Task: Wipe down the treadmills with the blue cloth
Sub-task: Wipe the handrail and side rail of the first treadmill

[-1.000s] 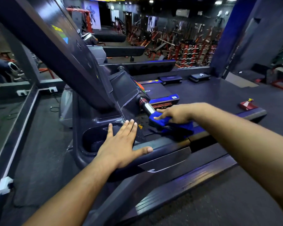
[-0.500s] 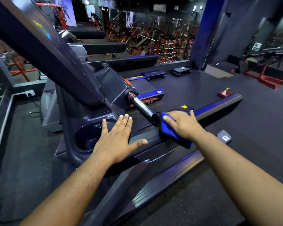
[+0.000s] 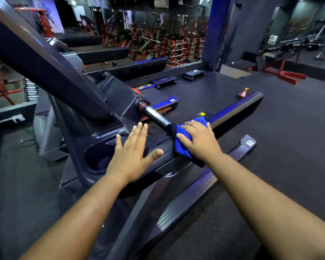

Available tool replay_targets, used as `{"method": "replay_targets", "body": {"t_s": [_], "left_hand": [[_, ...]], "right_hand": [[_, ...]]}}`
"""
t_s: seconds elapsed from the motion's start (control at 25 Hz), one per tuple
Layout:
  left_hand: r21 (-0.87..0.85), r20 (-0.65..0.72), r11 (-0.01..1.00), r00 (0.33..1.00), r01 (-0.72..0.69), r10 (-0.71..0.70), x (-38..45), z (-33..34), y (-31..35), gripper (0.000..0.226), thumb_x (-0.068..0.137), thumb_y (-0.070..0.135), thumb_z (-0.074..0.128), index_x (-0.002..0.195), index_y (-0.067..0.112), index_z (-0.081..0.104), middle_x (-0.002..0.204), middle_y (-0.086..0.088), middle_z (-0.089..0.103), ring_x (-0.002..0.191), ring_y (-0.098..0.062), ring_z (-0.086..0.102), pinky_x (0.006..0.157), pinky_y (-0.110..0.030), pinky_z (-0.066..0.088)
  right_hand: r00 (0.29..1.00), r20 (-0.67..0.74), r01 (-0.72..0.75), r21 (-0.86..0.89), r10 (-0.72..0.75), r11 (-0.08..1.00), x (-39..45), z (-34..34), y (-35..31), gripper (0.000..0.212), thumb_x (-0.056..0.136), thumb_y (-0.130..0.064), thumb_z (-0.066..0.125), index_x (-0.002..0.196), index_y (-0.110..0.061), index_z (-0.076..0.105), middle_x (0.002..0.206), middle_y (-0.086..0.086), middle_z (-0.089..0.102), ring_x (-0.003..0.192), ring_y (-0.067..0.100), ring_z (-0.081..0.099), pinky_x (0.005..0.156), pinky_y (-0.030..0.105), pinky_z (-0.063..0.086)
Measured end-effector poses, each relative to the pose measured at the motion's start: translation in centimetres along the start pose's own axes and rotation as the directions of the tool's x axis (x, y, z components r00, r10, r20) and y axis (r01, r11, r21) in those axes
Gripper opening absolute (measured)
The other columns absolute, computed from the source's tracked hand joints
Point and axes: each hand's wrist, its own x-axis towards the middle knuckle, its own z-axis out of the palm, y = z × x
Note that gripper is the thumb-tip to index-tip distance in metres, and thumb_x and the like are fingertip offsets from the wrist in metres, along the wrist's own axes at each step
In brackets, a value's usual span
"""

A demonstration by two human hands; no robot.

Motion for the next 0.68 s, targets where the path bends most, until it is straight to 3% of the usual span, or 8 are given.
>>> {"method": "replay_targets", "body": {"t_s": [0.08,0.16,0.24,0.28,0.36,0.48,0.56,0.68], "left_hand": [[0.099,0.027,0.995,0.999,-0.027,0.024,0.2,0.2,0.3,0.114,0.068,0.095,-0.003,0.158,0.026,-0.007,0.166,0.006,-0.013,0.152,-0.008,-0.011,0.12,-0.056,-0.01],[0.179,0.041,0.983,0.999,-0.038,0.031,0.7,0.3,0.7,0.114,0.068,0.095,-0.004,0.158,0.025,-0.007,0.166,0.004,-0.012,0.152,-0.009,-0.011,0.119,-0.061,-0.008],[0.245,0.062,0.968,0.998,-0.048,0.033,1.4,0.6,1.6,0.117,0.064,0.095,-0.009,0.158,0.024,-0.008,0.167,0.003,-0.011,0.152,-0.01,-0.011,0.118,-0.064,-0.005],[0.27,0.07,0.962,0.997,-0.05,0.032,1.8,0.8,2.1,0.118,0.063,0.095,-0.009,0.158,0.023,-0.008,0.167,0.002,-0.011,0.152,-0.01,-0.011,0.118,-0.064,-0.005],[0.289,0.096,0.955,0.995,-0.06,0.034,3.0,1.5,3.6,0.12,0.062,0.094,-0.01,0.158,0.022,-0.009,0.167,0.003,-0.012,0.152,-0.011,-0.012,0.117,-0.065,-0.006],[0.305,0.129,0.947,0.989,-0.104,0.067,5.4,2.8,6.1,0.122,0.06,0.093,-0.012,0.158,0.021,-0.009,0.167,0.003,-0.011,0.152,-0.01,-0.012,0.116,-0.066,-0.008],[0.312,0.128,0.943,0.989,-0.115,0.079,7.7,4.0,7.9,0.123,0.059,0.094,-0.014,0.158,0.02,-0.008,0.167,0.002,-0.011,0.153,-0.011,-0.01,0.117,-0.066,-0.006],[0.289,0.128,0.951,0.989,-0.111,0.077,11.9,5.9,10.9,0.127,0.058,0.094,-0.016,0.158,0.017,-0.009,0.167,0.002,-0.01,0.153,-0.011,-0.009,0.117,-0.066,-0.004]], "right_hand": [[0.999,-0.038,0.004,0.078,-0.001,0.997,-1.9,1.1,-3.7,0.055,0.088,-0.063,0.038,0.125,-0.03,0.062,0.135,-0.005,0.057,0.132,0.019,0.045,0.114,0.06,0.022],[0.988,-0.001,0.149,0.229,-0.153,0.962,-4.4,1.5,-5.8,0.053,0.09,-0.059,0.042,0.134,-0.033,0.057,0.144,-0.006,0.05,0.141,0.018,0.037,0.118,0.055,0.011],[0.971,-0.009,0.236,0.201,-0.239,0.951,-4.5,1.1,-3.2,0.057,0.091,-0.062,0.042,0.138,-0.033,0.054,0.149,-0.005,0.047,0.143,0.019,0.034,0.118,0.053,0.011],[0.977,-0.032,0.214,0.151,-0.212,0.965,-3.5,1.1,-0.9,0.06,0.091,-0.064,0.04,0.138,-0.031,0.054,0.15,-0.002,0.047,0.143,0.021,0.035,0.118,0.057,0.015],[0.999,-0.04,0.007,0.093,-0.003,0.996,-0.2,0.7,4.9,0.065,0.091,-0.066,0.036,0.14,-0.027,0.052,0.152,0.003,0.043,0.144,0.023,0.032,0.114,0.064,0.022],[0.942,-0.046,-0.325,0.109,0.331,0.939,3.5,0.2,9.8,0.058,0.095,-0.059,0.043,0.138,-0.022,0.053,0.156,0.006,0.038,0.148,0.024,0.023,0.115,0.062,0.02],[0.958,-0.092,-0.254,0.16,0.27,0.954,3.4,0.9,9.1,0.059,0.092,-0.06,0.043,0.134,-0.021,0.057,0.151,0.006,0.044,0.147,0.026,0.026,0.115,0.059,0.02],[0.995,-0.067,0.091,0.216,-0.079,0.972,0.6,1.5,10.1,0.06,0.092,-0.061,0.044,0.139,-0.025,0.054,0.151,0.001,0.044,0.148,0.023,0.026,0.12,0.05,0.017]]}}
